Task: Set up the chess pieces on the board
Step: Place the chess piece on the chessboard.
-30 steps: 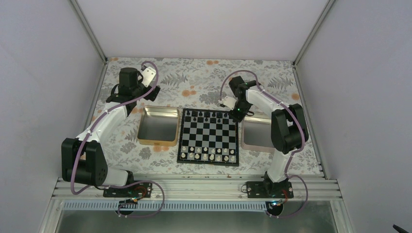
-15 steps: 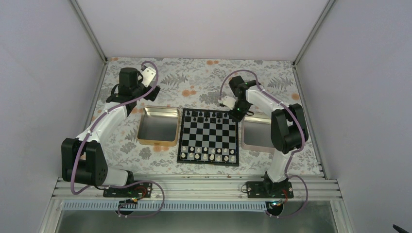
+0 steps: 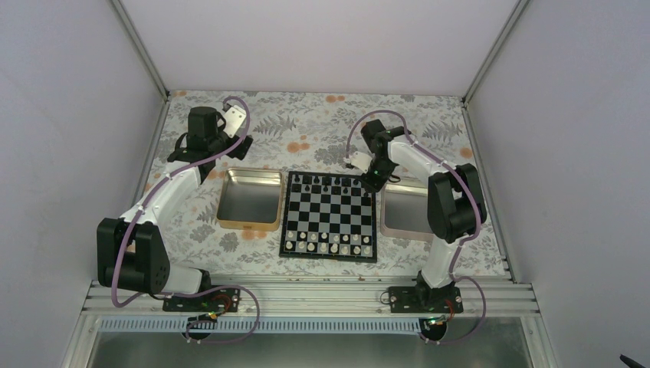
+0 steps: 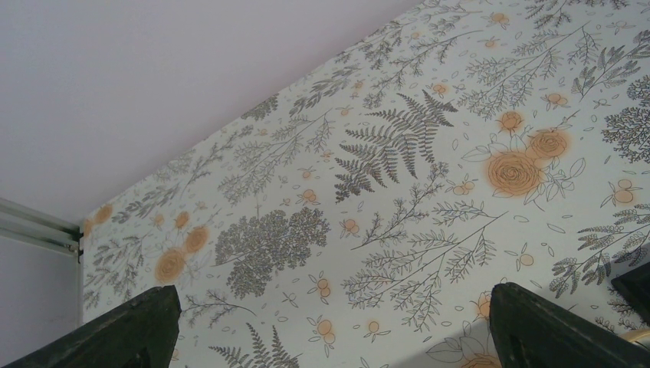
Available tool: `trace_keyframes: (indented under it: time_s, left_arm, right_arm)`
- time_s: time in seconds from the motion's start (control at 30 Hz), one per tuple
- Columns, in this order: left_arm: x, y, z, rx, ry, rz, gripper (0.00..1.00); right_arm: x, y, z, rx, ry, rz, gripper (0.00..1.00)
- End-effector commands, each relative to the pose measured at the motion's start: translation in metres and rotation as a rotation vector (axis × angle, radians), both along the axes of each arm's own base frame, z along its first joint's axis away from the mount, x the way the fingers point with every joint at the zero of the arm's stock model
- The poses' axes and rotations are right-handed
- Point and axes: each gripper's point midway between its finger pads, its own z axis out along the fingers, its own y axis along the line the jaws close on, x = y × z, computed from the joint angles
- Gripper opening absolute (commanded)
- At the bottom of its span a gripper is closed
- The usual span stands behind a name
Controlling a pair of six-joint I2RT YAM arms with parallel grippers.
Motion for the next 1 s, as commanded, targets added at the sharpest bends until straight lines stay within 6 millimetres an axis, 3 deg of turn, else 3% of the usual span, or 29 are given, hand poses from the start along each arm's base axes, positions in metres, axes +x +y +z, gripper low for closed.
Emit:
trace_keyframes:
  time_s: [0.0,0.23,0.43,0.57,0.7,0.97]
  left_arm:
    - [0.001,-0.004,0.002,0.002,-0.009,-0.022,1.0]
    - [0.002,-0.004,0.003,0.0,-0.013,-0.02,1.0]
    - [0.003,-0.004,0.006,-0.003,-0.015,-0.016,1.0]
    - [0.002,-0.004,0.006,-0.003,-0.018,-0.015,1.0]
    - [0.002,-0.004,0.007,-0.005,-0.018,-0.018,1.0]
    - [0.002,-0.004,0.004,-0.001,-0.014,-0.016,1.0]
  right_arm:
    - [0.004,0.011,0.01,0.042,-0.018,0.012,0.22]
    - [0.0,0.003,0.03,0.056,-0.061,-0.011,0.24]
    - [-0.009,-0.009,0.019,0.011,-0.052,-0.041,0.24]
    - [-0.023,-0.007,0.014,0.037,-0.013,-0.035,0.23]
    - [-0.037,-0.008,-0.001,0.028,0.03,-0.031,0.11]
    - [-0.032,0.004,-0.009,0.065,0.035,-0.008,0.06]
